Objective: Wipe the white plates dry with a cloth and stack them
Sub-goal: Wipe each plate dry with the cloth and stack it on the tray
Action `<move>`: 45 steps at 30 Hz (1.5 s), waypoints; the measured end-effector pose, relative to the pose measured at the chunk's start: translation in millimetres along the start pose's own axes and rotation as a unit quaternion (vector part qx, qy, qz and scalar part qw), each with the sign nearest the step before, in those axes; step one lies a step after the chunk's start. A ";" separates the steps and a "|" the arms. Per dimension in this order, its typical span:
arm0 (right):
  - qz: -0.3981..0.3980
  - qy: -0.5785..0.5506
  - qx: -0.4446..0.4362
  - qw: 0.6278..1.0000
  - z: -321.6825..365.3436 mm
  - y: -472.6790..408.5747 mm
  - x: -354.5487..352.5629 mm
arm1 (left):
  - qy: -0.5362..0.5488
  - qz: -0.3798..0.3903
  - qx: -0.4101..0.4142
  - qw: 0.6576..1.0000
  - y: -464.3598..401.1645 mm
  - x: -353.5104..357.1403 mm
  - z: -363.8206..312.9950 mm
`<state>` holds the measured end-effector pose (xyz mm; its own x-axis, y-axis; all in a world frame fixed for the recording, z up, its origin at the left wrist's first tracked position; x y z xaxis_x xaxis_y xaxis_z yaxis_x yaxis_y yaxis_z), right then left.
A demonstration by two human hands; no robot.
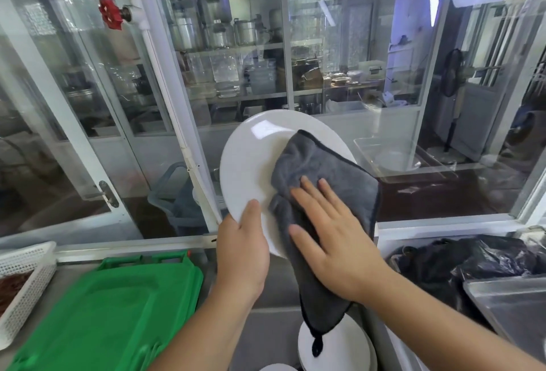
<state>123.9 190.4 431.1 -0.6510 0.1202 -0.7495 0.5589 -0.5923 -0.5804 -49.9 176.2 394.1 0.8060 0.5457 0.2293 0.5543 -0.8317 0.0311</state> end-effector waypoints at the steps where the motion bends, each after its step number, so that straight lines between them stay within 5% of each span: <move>1: 0.024 0.008 -0.018 1.000 4.8 -0.2 4.3 | -0.006 0.005 0.003 1.000 -0.1 1.8 0.0; 13: 0.097 0.051 -0.210 0.972 19.7 -76.4 -21.0 | -0.037 0.049 0.027 0.998 0.1 3.5 -4.7; 20: -0.067 0.089 -0.090 0.990 -8.6 -119.3 -66.0 | -0.042 0.052 0.013 0.998 13.0 8.5 -3.1; 24: -0.131 0.029 0.112 0.985 -65.1 -105.0 -93.1 | -0.031 0.052 0.040 0.997 11.0 1.3 -13.4; 27: -0.142 -0.190 0.247 0.939 -99.8 -76.7 -81.1 | -0.008 0.027 0.051 0.998 9.1 -5.1 -17.0; 31: -0.212 -0.491 0.305 0.788 -95.9 -37.8 -44.6 | 0.027 0.030 0.066 0.997 11.6 0.7 -18.5; 37: -0.248 -0.638 0.358 0.635 -72.0 8.2 11.0 | 0.033 0.003 0.078 0.996 23.6 9.5 -8.1; 41: -0.308 -0.643 0.350 0.607 -69.9 22.9 17.5 | 0.011 0.036 0.038 0.999 29.2 20.8 9.5; 45: -0.335 -0.574 0.353 0.659 -95.0 25.7 -9.9 | 0.078 0.135 -0.075 0.985 18.1 27.7 19.4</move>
<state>193.4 249.7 393.3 -0.8157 0.1013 0.5696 -0.1659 -0.9841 -0.0627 -13.6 178.2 382.1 0.8717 0.2895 0.3953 0.2775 -0.9566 0.0886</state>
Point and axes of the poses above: each hand's wrist, its own y-axis away from the middle knuckle, its own x-axis out of the palm, z = x × y, the point moved 9 cm from there along -y, towards the middle knuckle, and after that the axes turned 9 degrees about -x, right-handed, at the moved point
